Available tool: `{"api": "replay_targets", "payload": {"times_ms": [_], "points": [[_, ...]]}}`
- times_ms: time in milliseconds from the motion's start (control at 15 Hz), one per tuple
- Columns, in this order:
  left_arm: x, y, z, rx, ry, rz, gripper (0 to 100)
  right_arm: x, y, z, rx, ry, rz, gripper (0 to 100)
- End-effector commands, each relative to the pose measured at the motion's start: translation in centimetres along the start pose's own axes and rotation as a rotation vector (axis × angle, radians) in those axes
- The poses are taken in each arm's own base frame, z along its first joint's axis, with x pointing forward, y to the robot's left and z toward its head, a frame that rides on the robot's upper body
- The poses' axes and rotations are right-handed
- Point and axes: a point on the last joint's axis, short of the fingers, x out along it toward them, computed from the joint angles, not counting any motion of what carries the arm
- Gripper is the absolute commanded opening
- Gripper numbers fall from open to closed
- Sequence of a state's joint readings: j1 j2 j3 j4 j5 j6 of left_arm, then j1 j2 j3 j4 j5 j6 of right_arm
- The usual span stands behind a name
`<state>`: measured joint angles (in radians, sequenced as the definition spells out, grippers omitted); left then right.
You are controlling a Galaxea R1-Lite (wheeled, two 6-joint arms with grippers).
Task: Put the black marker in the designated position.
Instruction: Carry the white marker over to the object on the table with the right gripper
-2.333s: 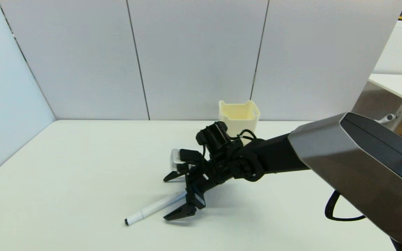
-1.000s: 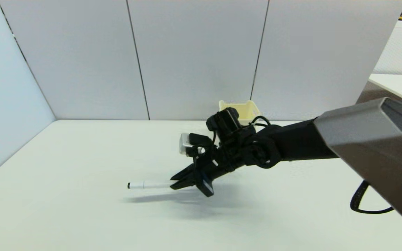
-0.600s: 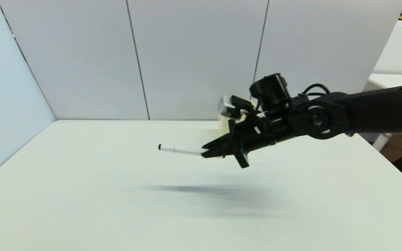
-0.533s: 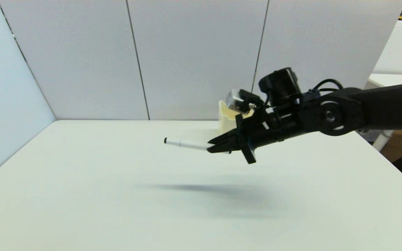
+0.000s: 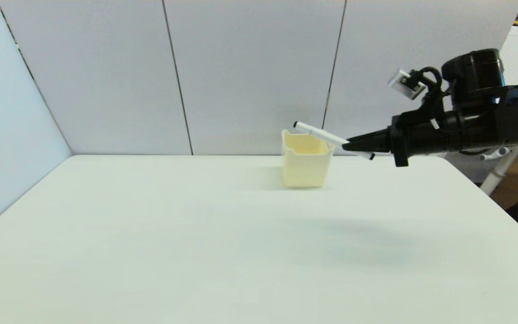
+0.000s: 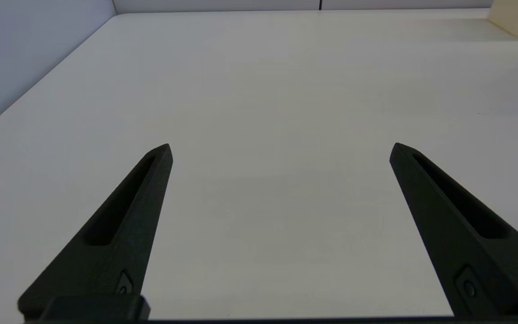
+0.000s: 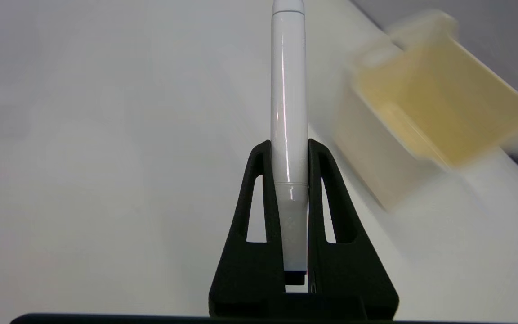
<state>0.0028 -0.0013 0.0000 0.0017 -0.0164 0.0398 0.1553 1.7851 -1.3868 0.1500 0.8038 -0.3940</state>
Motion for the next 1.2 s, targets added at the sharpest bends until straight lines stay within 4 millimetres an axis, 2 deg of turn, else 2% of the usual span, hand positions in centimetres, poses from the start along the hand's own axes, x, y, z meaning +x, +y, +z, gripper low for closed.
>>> {"api": "replay_targets", "payload": {"times_ms": [67,200,533,867,1200], "points": [[0.0,0.0,0.0,0.000,0.001,0.000,100,-3.4,-2.1,-1.5,0.218,-0.002,-0.130,0],[0.0,0.0,0.0,0.000,0.001,0.000,100,-4.1,-3.0,-1.9,0.305,-0.003,-0.210,0],[0.0,0.0,0.0,0.000,0.001,0.000,100,-3.1,-4.7,-2.6,0.477,0.025,-0.555,0],[0.0,0.0,0.0,0.000,0.001,0.000,100,-0.5,-5.1,-3.9,0.630,0.071,-0.774,0],[0.0,0.0,0.0,0.000,0.001,0.000,100,3.3,-4.7,-5.1,0.775,0.086,-0.941,0]]}}
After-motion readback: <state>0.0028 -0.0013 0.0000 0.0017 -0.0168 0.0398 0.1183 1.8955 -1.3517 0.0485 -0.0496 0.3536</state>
